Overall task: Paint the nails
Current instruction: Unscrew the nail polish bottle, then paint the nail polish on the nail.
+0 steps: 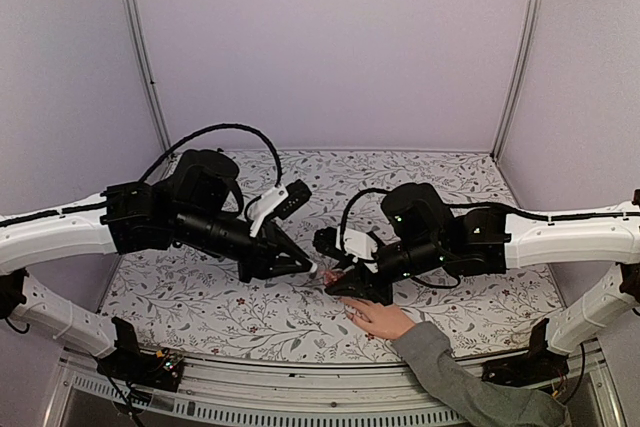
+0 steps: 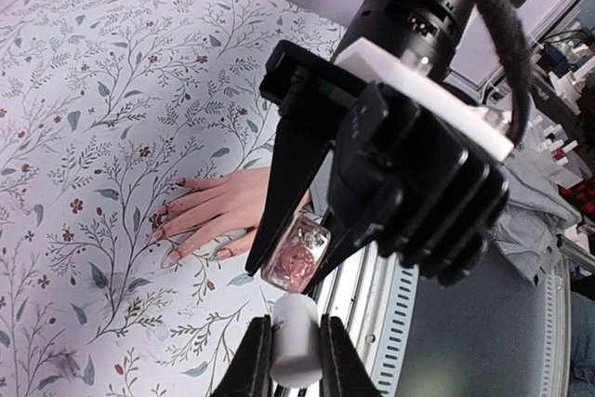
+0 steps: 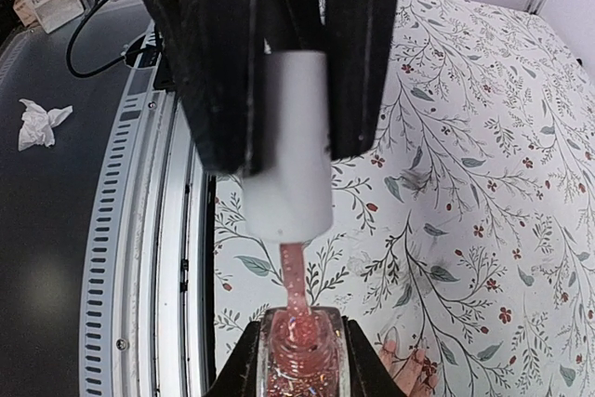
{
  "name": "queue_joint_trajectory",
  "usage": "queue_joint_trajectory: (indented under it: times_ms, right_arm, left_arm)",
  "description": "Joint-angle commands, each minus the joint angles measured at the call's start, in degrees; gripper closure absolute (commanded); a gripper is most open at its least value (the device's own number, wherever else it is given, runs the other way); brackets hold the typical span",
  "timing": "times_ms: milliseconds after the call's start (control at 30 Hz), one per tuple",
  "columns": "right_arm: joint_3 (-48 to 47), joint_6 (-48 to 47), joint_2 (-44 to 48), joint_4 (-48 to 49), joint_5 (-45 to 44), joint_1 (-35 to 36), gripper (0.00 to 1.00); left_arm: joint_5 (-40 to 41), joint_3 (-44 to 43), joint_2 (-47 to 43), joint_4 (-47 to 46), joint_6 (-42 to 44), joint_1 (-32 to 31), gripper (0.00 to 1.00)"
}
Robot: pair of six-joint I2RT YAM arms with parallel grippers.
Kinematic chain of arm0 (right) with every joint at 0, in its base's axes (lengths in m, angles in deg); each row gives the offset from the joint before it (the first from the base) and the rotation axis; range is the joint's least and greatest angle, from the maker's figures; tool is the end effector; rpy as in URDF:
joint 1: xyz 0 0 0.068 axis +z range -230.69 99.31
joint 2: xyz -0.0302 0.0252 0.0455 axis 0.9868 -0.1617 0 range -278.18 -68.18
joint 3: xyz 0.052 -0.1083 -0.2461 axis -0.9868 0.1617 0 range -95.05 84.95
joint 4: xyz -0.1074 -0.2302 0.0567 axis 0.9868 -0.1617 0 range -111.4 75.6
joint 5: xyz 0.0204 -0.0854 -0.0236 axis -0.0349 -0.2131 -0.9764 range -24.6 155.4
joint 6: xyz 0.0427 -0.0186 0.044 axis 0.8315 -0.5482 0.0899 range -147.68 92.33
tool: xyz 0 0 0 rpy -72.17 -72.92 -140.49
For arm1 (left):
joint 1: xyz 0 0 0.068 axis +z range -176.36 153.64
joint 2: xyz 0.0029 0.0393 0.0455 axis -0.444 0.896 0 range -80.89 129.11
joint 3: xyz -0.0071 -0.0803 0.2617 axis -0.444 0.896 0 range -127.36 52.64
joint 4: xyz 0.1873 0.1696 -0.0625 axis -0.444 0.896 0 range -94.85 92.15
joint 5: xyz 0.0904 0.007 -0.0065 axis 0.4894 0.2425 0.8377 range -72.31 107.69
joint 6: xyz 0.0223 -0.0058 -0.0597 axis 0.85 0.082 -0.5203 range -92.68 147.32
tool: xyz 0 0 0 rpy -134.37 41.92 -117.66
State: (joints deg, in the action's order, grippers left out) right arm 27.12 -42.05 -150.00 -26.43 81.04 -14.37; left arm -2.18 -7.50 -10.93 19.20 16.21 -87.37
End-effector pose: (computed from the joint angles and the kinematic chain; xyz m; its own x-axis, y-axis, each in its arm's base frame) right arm 0.1195 0.3055 0.2599 0.0120 -0.5681 -0.8228 -0.9978 0.0473 -0.0472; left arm 0.1208 -0.2528 0.3128 -0.4499 0.4382 -0.7782 0.8894 0.2989 -0.3459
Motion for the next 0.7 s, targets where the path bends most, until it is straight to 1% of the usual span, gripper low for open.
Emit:
queue_joint_trajectory:
  times_ms: [0, 233, 400, 533, 667]
  right_arm:
    - [0.03, 0.56, 0.26, 0.9, -0.5, 0.14, 1.0]
    - [0.51, 0.7, 0.65, 0.87, -0.72, 0.12, 1.0]
    - [1.23, 1.05, 1.0, 1.04, -0.55, -0.16, 1.0]
    - [3.05, 2.42, 3.05, 2.76, 0.7, -1.88, 1.0]
    - [5.55, 4.33, 6.88, 5.23, 2.91, -4.44, 1.0]
  left_arm:
    - [0.9, 0.55, -1.35, 1.42, 0.65, 0.54, 1.0]
    - [1.6, 0.93, -2.58, 1.64, 0.52, 0.89, 1.0]
    - [2.83, 2.77, -4.87, -0.56, -0.29, 1.52, 1.0]
    - [5.31, 7.16, -8.94, -5.69, -0.14, 1.6, 1.0]
    - [7.24, 13.79, -13.42, -12.63, 0.86, 1.59, 1.0]
